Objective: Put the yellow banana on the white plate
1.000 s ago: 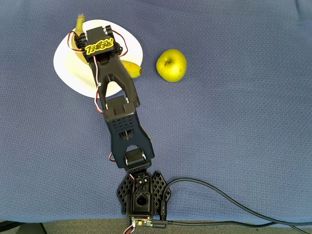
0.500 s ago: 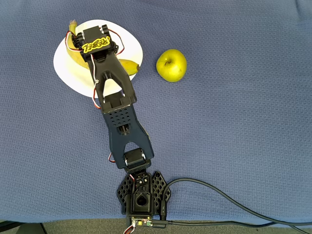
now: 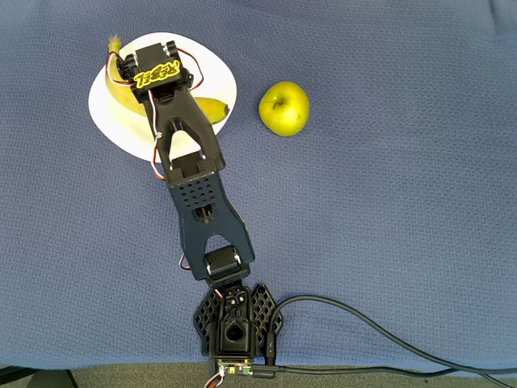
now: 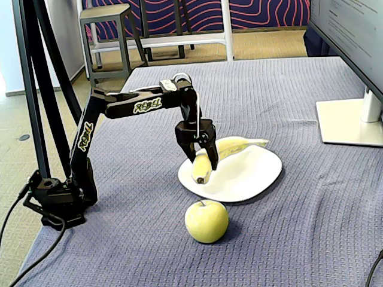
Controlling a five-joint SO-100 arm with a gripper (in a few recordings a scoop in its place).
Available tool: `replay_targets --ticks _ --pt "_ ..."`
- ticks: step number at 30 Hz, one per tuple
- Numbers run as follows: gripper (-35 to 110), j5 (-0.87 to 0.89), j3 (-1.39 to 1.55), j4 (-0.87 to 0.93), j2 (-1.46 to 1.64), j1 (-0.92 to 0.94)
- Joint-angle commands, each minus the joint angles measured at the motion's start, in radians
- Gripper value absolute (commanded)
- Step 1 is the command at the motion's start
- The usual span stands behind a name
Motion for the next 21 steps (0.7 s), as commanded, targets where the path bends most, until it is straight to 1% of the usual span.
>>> replay_targets --ticks 1,9,12,15,18,21 --pt "0 -0.008 -0.057 -0.017 0.031 0.011" --pt "13 -0.018 -0.029 -0.026 0.029 0.021" --pt "15 -0.017 -0.025 -0.028 0.028 0.025" --pt "23 -0.012 -0.015 -0.029 0.029 0.026" --pt "23 -0.012 -0.011 -0.031 0.032 0.026" --pt "25 -0.012 -0.006 -0.031 0.035 0.028"
